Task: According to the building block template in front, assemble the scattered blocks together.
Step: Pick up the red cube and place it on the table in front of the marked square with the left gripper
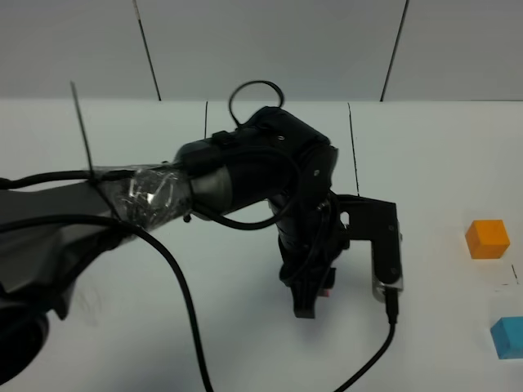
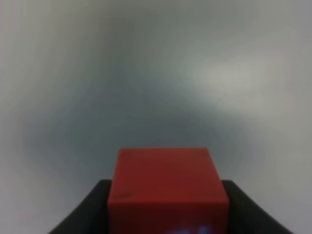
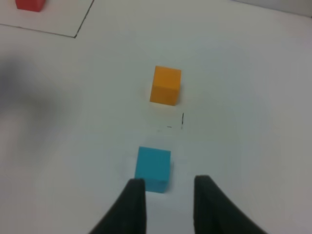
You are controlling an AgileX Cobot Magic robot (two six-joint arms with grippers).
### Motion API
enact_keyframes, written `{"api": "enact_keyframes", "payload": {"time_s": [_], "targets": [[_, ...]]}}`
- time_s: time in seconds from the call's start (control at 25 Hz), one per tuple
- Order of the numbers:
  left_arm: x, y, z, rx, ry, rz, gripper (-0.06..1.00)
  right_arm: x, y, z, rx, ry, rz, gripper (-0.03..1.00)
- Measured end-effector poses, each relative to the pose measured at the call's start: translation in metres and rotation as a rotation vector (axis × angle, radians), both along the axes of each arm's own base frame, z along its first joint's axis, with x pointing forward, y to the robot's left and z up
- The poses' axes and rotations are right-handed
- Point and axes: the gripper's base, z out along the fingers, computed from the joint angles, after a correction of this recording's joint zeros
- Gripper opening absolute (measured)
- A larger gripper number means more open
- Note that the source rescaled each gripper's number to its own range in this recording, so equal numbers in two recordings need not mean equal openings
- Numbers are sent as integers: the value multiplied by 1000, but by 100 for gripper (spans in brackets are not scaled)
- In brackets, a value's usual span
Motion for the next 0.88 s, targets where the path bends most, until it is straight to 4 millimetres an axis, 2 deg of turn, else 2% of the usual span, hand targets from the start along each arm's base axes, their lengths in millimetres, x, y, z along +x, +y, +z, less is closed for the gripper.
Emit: {"api": "enact_keyframes", "payload": {"time_s": [0.12,0.4,0.88], "targets": [[-4,-11,-15,11,26,-23,0,0,0,0,0,0,0,0],[-3,-14,-49,59,70,22,0,0,0,0,0,0,0,0],[-2,-15,-55,61,74,39,2,0,0,0,0,0,0,0]]}}
